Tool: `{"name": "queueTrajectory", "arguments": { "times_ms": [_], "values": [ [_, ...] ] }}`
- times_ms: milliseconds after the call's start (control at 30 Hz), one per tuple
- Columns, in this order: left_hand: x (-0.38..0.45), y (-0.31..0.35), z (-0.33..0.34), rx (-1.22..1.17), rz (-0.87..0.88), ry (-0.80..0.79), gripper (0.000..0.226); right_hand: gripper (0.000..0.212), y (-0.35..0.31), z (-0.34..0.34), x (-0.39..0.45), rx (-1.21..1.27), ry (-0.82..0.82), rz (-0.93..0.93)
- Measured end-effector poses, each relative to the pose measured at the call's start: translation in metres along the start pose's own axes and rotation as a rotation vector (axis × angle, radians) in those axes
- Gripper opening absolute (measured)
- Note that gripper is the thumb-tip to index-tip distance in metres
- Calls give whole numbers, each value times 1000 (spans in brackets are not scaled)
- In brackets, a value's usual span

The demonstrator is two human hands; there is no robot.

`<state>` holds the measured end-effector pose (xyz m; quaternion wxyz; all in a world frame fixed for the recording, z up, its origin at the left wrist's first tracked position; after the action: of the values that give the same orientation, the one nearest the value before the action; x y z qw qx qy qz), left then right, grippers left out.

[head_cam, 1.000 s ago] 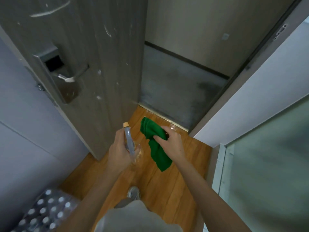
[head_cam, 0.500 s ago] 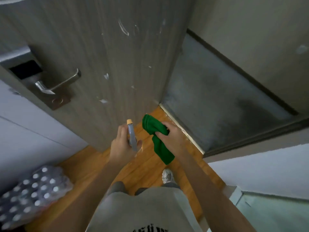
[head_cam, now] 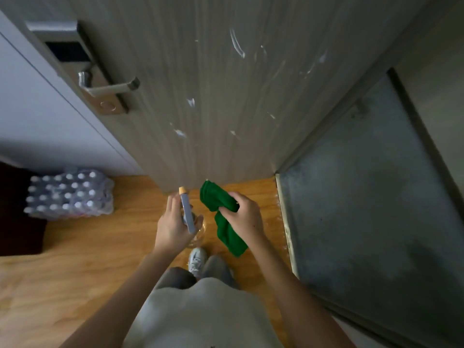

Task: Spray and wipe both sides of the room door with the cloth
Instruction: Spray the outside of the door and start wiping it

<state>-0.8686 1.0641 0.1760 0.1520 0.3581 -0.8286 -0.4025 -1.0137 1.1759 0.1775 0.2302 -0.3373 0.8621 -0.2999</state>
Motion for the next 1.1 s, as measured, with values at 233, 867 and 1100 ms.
{"name": "queueTrajectory", "arguments": {
  "times_ms": [233,867,1100],
  "values": [
    [19,-1,6,-26,-13,22,61,31,-8,-9,27,-103,-23,-38],
    [128,195,49,-76,46,318,62,28,12,-223,129,-47,122,-311],
    [164,288,60,-180,136,342,67,29,18,-313,150,23,228,-374]
  ]
}}
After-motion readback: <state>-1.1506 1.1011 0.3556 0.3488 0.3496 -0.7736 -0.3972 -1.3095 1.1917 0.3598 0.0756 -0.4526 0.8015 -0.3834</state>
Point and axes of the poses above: each hand's wrist, its own x-axis towards the middle knuckle, its own z-axis out of the palm, y = z × x, the point moved 8 cm from there along x, towards the middle knuckle, and after that the axes turned 5 degrees about -x, right-handed, at the moved point
